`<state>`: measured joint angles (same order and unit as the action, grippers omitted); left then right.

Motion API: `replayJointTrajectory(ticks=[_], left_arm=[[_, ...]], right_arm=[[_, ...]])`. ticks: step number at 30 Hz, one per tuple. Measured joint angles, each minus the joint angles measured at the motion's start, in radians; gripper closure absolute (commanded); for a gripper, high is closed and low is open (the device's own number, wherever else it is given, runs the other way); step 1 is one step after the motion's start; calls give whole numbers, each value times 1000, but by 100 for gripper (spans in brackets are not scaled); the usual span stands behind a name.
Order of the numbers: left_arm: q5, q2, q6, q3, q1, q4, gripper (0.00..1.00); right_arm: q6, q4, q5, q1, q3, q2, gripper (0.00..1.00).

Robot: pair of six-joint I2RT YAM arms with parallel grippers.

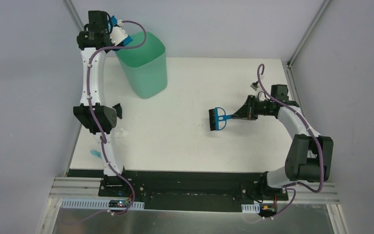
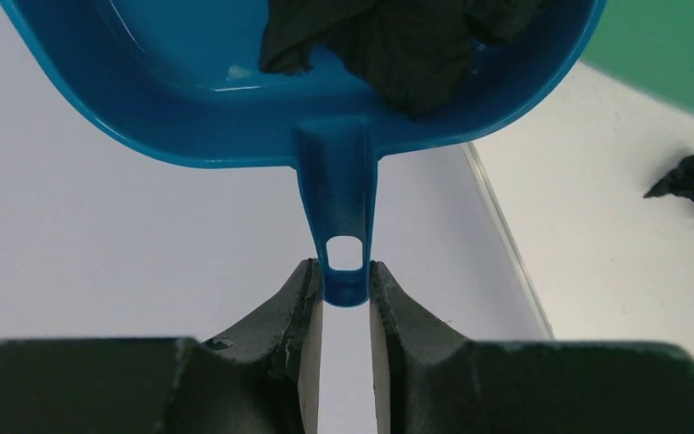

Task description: Sweep away the paper scraps from the table

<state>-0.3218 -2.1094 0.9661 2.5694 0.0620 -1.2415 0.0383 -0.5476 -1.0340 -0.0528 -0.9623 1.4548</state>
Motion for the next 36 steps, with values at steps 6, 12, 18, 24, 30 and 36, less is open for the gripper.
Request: replayJointTrajectory(ticks=[6, 12, 18, 24, 30, 36], left_arm=[[-72, 0, 132, -24, -72, 117, 98], [-151, 0, 272, -96, -156, 233, 98], [-227, 8, 397, -156, -207, 336, 98], [-266, 43, 446, -265, -209, 377, 98], [-281, 61, 456, -278, -209, 380, 98], [-285, 89, 460, -277, -209, 380, 97]], right_arm=[[-5, -7, -2, 0, 0, 5, 100], [-7, -10, -3, -4, 0, 5, 100], [-7, -13, -5, -6, 0, 5, 100], [-7, -16, -13, -8, 0, 5, 100], [-7, -17, -22, -8, 0, 5, 100], [-7, -17, -22, -8, 0, 4, 100]])
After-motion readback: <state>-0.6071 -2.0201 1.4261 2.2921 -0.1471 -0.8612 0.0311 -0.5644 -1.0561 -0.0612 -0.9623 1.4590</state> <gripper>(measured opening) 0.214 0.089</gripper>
